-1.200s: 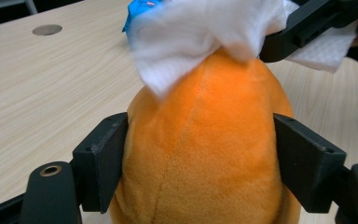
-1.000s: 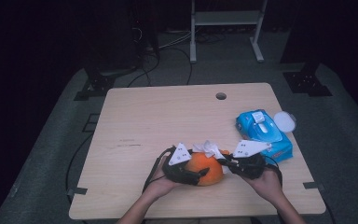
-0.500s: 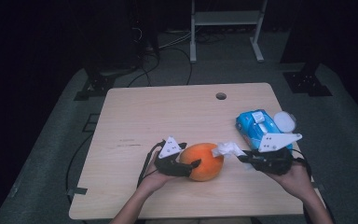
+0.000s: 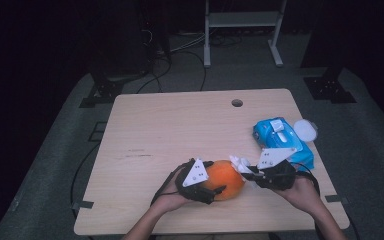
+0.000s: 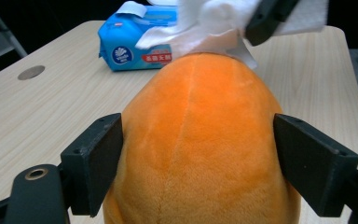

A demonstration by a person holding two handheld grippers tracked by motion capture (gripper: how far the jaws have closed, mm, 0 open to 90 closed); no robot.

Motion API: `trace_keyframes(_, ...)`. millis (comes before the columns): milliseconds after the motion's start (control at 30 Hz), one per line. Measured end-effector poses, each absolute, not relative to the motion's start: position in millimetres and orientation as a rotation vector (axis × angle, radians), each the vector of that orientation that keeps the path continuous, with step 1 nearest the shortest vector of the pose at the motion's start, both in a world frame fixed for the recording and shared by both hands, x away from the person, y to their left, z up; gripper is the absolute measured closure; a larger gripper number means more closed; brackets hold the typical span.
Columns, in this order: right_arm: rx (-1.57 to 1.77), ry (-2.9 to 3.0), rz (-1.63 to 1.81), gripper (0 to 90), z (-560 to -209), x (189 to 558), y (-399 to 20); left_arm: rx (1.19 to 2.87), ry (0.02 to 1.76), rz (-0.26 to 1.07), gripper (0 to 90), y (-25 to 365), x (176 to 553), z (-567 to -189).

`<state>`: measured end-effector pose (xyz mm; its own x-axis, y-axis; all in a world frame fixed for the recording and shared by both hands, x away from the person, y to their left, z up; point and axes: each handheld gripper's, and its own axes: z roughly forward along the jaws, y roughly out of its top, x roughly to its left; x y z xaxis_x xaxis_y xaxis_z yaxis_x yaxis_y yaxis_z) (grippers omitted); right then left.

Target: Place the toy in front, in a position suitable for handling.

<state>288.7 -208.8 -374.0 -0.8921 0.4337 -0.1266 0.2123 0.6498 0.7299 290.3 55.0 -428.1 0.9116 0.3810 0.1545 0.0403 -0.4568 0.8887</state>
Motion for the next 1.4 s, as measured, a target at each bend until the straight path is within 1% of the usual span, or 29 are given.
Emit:
trace_keyframes(233, 0.702, 2.552, 1.25, 65.8, -393, 311, -220, 2.047, 0.235, 0.404, 18.3, 52, 286, -429)
trace_keyframes(333, 0.793, 2.552, 1.374, 64.9, -406, 319, -223, 2.06, 0.221, 0.392, 18.2, 52, 286, -431)
trace_keyframes(400, 0.862, 2.546, 1.466, 65.9, -414, 323, -224, 2.066, 0.222, 0.382, 17.6, 52, 286, -432)
trace_keyframes(433, 0.884, 2.545, 1.497, 67.8, -418, 324, -224, 2.064, 0.221, 0.378, 17.4, 53, 287, -433)
trace_keyframes(500, 0.907, 2.542, 1.528, 76.2, -421, 325, -224, 2.061, 0.232, 0.367, 17.3, 54, 287, -433)
trace_keyframes(533, 0.899, 2.549, 1.523, 79.0, -419, 325, -224, 2.055, 0.238, 0.361, 17.1, 54, 288, -433)
trace_keyframes(600, 0.853, 2.533, 1.482, 81.2, -412, 320, -222, 2.046, 0.264, 0.352, 16.7, 56, 290, -433)
trace_keyframes(767, 0.752, 2.517, 1.524, 81.7, -394, 306, -214, 2.025, 0.296, 0.341, 15.7, 57, 293, -435)
trace_keyframes(900, 0.616, 2.557, 1.473, 81.7, -391, 289, -184, 2.038, 0.334, 0.354, 7.9, 54, 293, -436)
trace_keyframes(933, 0.593, 2.554, 1.443, 81.7, -392, 287, -179, 2.041, 0.335, 0.357, 7.5, 54, 293, -437)
trace_keyframes(1033, 0.602, 2.533, 1.381, 82.5, -392, 289, -181, 2.046, 0.314, 0.33, 13.6, 58, 293, -435)
trace_keyframes(1133, 0.68, 2.489, 1.336, 82.5, -393, 295, -195, 2.01, 0.314, 0.259, 14.2, 65, 298, -433)
trace_keyframes(1200, 0.731, 2.463, 1.295, 82.6, -395, 298, -204, 2.015, 0.325, 0.273, 14.7, 66, 299, -434)
trace_keyframes(1267, 0.745, 2.471, 1.357, 82.7, -394, 297, -205, 2.012, 0.326, 0.3, 17.5, 62, 297, -434)
trace_keyframes(1300, 0.721, 2.48, 1.367, 82.7, -393, 294, -200, 2.013, 0.323, 0.313, 18.9, 58, 295, -433)
trace_keyframes(1400, 0.612, 2.52, 1.422, 82.7, -389, 284, -178, 2.027, 0.268, 0.344, 19.0, 49, 287, -433)
